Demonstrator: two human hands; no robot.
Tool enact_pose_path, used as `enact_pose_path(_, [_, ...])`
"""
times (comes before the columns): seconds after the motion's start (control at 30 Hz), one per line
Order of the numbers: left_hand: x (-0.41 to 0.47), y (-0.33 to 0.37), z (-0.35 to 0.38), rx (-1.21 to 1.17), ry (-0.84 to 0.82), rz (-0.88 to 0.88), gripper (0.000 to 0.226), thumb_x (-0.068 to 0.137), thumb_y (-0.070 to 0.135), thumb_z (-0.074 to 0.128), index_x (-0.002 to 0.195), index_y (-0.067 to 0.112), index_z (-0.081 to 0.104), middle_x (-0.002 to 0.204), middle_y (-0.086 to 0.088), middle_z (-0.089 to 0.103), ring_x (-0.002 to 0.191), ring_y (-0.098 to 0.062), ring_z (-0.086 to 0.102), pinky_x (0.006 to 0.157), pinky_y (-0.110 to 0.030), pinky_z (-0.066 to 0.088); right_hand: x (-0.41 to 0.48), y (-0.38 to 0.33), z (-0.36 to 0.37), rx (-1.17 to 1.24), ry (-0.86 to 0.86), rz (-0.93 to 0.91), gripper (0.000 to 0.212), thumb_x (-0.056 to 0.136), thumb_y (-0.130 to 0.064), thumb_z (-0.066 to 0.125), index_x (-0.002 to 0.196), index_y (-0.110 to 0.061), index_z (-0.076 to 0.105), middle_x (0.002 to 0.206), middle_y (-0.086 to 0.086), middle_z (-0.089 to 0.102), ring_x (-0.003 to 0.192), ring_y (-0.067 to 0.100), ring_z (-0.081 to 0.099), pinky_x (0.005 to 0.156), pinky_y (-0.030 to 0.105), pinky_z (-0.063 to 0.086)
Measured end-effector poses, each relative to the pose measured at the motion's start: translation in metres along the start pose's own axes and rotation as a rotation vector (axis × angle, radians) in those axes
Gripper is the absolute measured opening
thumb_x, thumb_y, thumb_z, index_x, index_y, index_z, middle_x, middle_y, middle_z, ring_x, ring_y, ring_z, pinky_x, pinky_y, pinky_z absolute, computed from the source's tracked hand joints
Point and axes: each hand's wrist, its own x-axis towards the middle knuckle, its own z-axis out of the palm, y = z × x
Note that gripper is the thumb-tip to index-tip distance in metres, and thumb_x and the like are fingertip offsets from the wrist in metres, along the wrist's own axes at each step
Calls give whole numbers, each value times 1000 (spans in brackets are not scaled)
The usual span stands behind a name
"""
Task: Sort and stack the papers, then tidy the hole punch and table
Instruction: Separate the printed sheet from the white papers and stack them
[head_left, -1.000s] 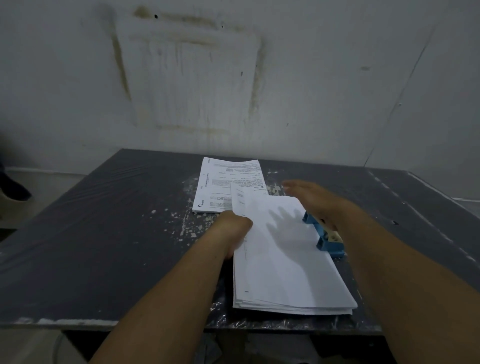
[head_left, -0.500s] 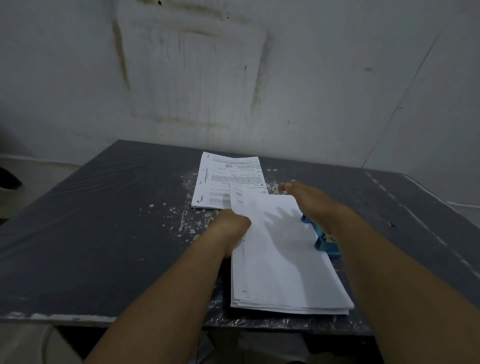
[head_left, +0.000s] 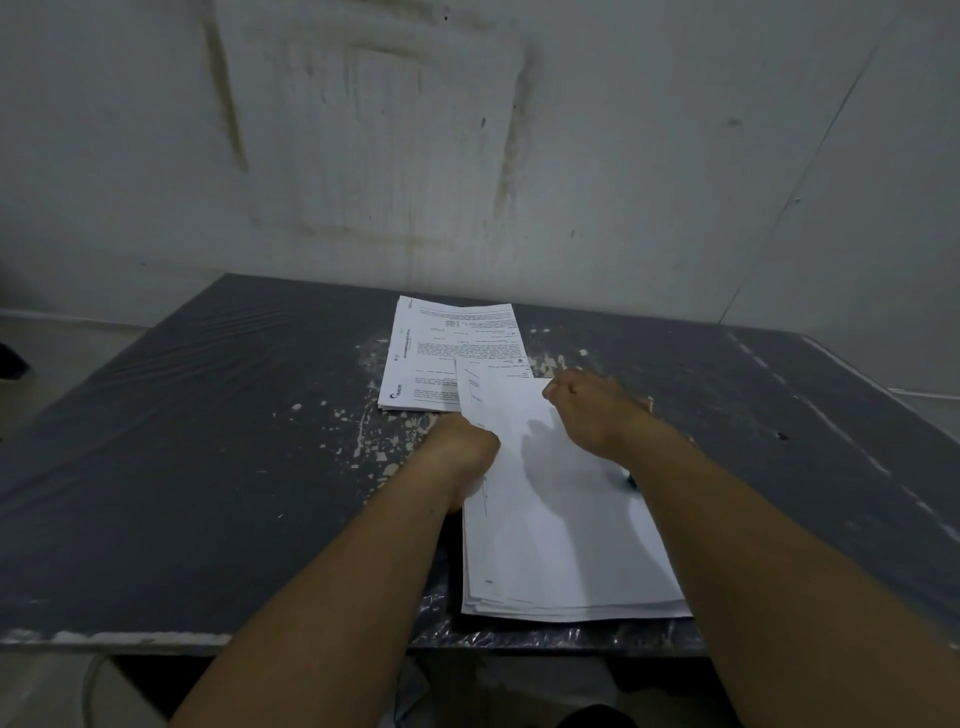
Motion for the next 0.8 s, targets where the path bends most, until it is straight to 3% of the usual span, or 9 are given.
enact_pose_path(0.17, [-1, 1, 1, 17, 0, -18, 37, 92, 2, 47, 125, 10, 60, 117, -10, 65, 80, -17, 58, 54, -18, 46, 1, -1, 2, -50, -2, -10, 39, 96, -19, 27, 121, -15, 56, 134, 8, 52, 121, 38, 45, 104, 54, 36])
enact_pose_path(0.27, [0, 1, 1, -7, -5, -32, 37, 91, 2, 47, 124, 9, 60, 117, -11, 65, 88, -21, 61, 59, -21, 48, 4, 1, 0, -53, -8, 0, 47, 90, -26, 22, 122, -16, 55, 136, 7, 51, 122, 38, 45, 104, 54, 36])
enact_pose_path(0.4, [4, 0, 1, -31, -10, -55, 32, 91, 2, 48, 119, 6, 63, 118, -14, 64, 102, -28, 62, 68, -24, 51, 2, 0, 8, -79, 13, 64, 37, 96, -24, 29, 124, -20, 53, 139, 7, 50, 129, 37, 40, 106, 59, 29])
enact_pose_path(0.5, [5, -2, 0, 13, -2, -29, 32, 89, 2, 48, 116, 9, 64, 109, -13, 67, 98, -31, 65, 74, -31, 55, -6, -8, 37, -419, 43, 73, 45, 98, -34, 21, 137, -24, 42, 144, 9, 44, 138, 40, 27, 105, 75, 10])
enact_pose_path(0.63, [3, -1, -1, 26, -27, 3, 29, 92, 4, 47, 111, 16, 64, 96, -3, 67, 84, -21, 64, 64, -25, 54, 1, -11, 41, -425, 42, 72, 58, 99, -42, 13, 155, -30, 2, 158, 8, 28, 145, 42, 14, 103, 79, 4])
enact_pose_path(0.73, [1, 3, -2, -17, -36, 7, 27, 94, 2, 45, 105, 19, 62, 86, 2, 64, 74, -14, 60, 50, -20, 47, 2, -9, 43, -447, 60, 81, 59, 100, -44, 13, 156, -29, -1, 159, 7, 25, 147, 41, 11, 105, 78, 3])
enact_pose_path(0.8, [1, 2, -2, -14, -42, -1, 26, 94, 2, 45, 106, 19, 62, 86, 3, 63, 75, -14, 60, 51, -21, 48, 0, -10, 44, -462, 62, 78, 60, 100, -43, 14, 156, -28, -1, 159, 7, 25, 147, 42, 10, 105, 78, 4])
